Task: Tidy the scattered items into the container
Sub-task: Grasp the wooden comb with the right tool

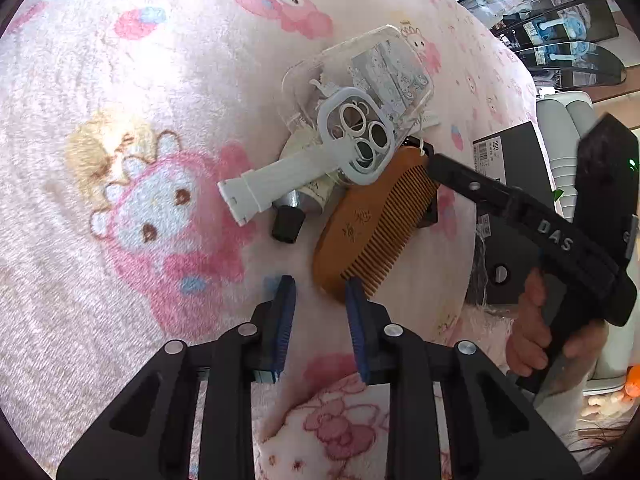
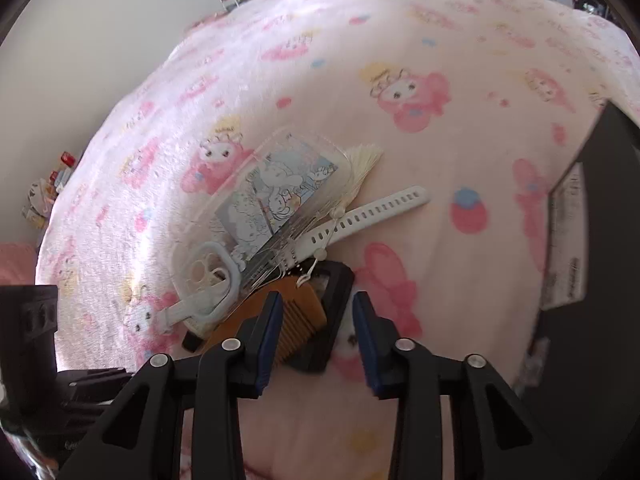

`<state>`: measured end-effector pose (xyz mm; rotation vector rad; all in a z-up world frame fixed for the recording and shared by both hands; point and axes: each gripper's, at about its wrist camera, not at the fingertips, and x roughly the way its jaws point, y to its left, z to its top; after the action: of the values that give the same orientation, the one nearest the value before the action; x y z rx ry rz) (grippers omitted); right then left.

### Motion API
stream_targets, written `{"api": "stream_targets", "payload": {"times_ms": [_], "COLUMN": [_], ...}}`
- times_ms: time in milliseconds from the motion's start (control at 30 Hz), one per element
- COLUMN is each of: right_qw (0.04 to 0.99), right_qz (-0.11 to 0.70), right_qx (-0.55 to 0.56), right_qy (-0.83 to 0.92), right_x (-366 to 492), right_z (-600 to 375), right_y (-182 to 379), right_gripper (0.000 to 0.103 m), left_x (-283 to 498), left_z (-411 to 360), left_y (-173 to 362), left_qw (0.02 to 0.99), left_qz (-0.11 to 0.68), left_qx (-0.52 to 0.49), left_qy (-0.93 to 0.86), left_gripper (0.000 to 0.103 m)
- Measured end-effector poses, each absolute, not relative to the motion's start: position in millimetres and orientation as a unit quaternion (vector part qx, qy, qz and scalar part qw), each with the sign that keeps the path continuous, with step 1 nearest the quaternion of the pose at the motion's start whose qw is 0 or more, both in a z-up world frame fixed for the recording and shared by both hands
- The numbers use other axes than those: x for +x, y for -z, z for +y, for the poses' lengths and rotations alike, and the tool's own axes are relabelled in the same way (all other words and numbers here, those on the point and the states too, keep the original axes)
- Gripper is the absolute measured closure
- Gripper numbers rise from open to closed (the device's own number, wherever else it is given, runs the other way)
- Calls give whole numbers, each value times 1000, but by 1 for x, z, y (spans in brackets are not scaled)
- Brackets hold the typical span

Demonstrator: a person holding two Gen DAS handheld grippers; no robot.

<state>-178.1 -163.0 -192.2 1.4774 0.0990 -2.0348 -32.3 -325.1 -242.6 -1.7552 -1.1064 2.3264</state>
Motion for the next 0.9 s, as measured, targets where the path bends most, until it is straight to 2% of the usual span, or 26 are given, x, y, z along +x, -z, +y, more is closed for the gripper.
{"api": "stream_targets", "payload": {"times_ms": [33, 133, 433, 600, 733, 900], "right_qw": [313, 320, 375, 343, 363, 360], "right_qz": [33, 46, 36, 43, 34, 33], "right_qx": [571, 566, 592, 593, 609, 616], "right_qy": [758, 759, 712, 727, 705, 700], "right_x": [-179, -164, -108, -124, -129, -135], "right_z": [-165, -167, -157, -152, -166, -179], "right_y": [198, 199, 184, 196, 216, 231], "right_gripper": [76, 78, 79, 79, 78, 75], "left_x": [-34, -34, 5, 12, 11, 7], "left_z": [-326, -329, -360, -358, -359, -360], "left_y": [244, 243, 230, 245, 257, 255], "left_qw": [13, 5, -83, -71, -67, -57], "left_qz": [-361, -371, -388, -402, -416, -421], "left_qx": [-563, -556, -517, -538, -537, -530], "left_qy": [-744, -744, -758, -737, -731, -734], "left_gripper": [80, 82, 82, 73, 69, 75]}}
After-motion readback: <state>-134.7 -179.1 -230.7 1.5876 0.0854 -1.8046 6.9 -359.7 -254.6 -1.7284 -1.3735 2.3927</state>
